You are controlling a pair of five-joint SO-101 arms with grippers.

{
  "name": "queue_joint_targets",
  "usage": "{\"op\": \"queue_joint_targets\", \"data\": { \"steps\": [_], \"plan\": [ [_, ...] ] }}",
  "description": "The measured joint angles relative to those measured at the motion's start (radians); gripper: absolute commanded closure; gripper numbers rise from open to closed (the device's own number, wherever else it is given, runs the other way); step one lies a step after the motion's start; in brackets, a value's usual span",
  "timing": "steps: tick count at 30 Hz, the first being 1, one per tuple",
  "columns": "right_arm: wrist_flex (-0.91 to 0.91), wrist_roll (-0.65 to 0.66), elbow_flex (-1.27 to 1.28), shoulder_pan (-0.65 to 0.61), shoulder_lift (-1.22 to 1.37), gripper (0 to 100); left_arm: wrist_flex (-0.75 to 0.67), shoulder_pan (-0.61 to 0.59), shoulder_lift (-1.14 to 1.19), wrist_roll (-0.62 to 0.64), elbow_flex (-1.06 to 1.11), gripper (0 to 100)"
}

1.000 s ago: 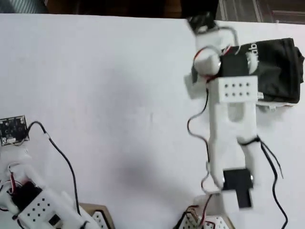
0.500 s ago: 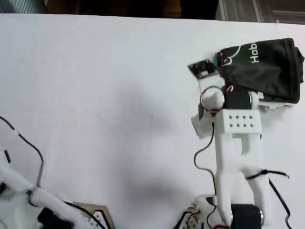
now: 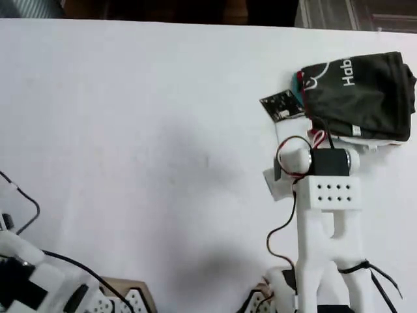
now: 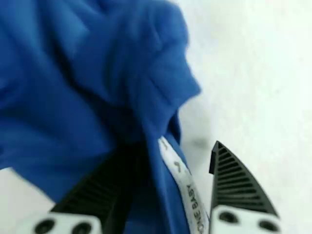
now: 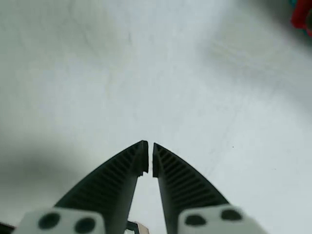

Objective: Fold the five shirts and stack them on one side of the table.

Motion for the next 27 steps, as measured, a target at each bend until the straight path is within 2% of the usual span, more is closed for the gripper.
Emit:
{"op": "queue_joint_targets", "data": {
  "steps": [2,5,8,12,17,22,27],
  "plan": [
    [0.000,0.000,0.000,0.000,0.000,97.4,0.000,0.000,0.008,0.000,0.000,98],
    [0.000,0.000,0.003,0.000,0.000,97.4,0.048,0.000,0.008,0.006,-0.011,96],
    [0.000,0.000,0.008,0.000,0.000,97.4,0.109,0.006,0.006,0.072,-0.011,97],
    [-0.025,0.000,0.071,0.000,0.000,97.5,0.212,0.091,-0.055,0.104,-0.041,97],
    [-0.080,0.000,0.153,0.000,-0.002,97.7,0.350,0.273,-0.190,0.115,-0.104,97],
    [-0.106,0.000,0.167,0.000,-0.002,97.7,0.430,0.496,-0.353,0.227,-0.189,97],
    [-0.130,0.000,0.167,0.000,-0.002,97.7,0.493,0.807,-0.480,0.247,-0.230,97]
  ]
}}
